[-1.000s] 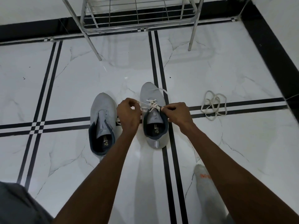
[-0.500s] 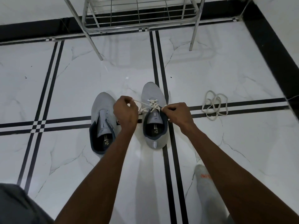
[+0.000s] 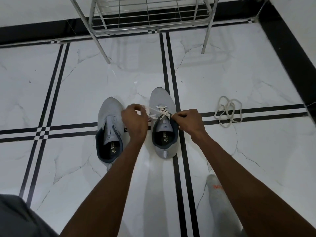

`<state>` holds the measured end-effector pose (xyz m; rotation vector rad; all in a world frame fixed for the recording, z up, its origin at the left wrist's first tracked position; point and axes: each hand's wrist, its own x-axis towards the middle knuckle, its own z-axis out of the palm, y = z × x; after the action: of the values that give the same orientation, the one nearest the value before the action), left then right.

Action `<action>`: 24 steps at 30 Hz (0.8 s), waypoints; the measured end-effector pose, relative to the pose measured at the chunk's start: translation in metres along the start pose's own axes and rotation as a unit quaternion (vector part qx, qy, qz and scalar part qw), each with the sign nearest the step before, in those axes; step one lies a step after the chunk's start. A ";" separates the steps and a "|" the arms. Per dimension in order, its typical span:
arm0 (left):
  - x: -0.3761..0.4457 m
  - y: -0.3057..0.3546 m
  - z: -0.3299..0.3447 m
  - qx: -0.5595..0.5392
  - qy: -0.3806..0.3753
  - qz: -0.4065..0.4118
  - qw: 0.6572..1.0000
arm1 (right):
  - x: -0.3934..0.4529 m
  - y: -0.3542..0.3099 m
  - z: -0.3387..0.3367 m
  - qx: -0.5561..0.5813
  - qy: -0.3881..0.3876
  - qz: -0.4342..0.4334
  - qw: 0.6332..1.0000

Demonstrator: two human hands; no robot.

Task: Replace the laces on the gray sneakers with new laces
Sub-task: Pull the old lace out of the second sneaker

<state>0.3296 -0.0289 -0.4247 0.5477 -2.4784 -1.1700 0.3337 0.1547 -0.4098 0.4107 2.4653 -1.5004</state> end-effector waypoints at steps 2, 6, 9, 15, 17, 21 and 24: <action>0.005 -0.006 -0.010 0.010 -0.002 -0.030 0.999 | -0.002 -0.001 0.000 -0.007 -0.002 -0.005 1.000; -0.011 0.010 -0.009 0.029 -0.123 0.157 0.979 | -0.003 -0.004 0.002 -0.012 -0.004 -0.013 1.000; -0.023 0.010 0.009 0.106 -0.189 0.233 0.948 | -0.004 -0.006 0.003 -0.030 -0.004 -0.026 0.999; -0.020 0.007 0.011 0.038 -0.107 0.090 0.989 | -0.004 0.000 0.003 -0.011 -0.013 -0.015 1.000; -0.003 0.002 0.004 -0.030 -0.024 -0.031 0.999 | -0.005 0.002 0.002 -0.012 -0.007 -0.013 1.000; 0.009 0.000 -0.015 -0.018 -0.003 -0.142 0.990 | -0.005 0.003 0.002 -0.019 -0.014 -0.020 1.000; -0.009 0.003 -0.018 -0.039 -0.058 -0.058 0.996 | -0.003 0.000 0.003 -0.052 -0.004 -0.053 0.997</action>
<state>0.3453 -0.0339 -0.4127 0.6246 -2.5148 -1.3725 0.3361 0.1513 -0.4103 0.2585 2.5818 -1.4018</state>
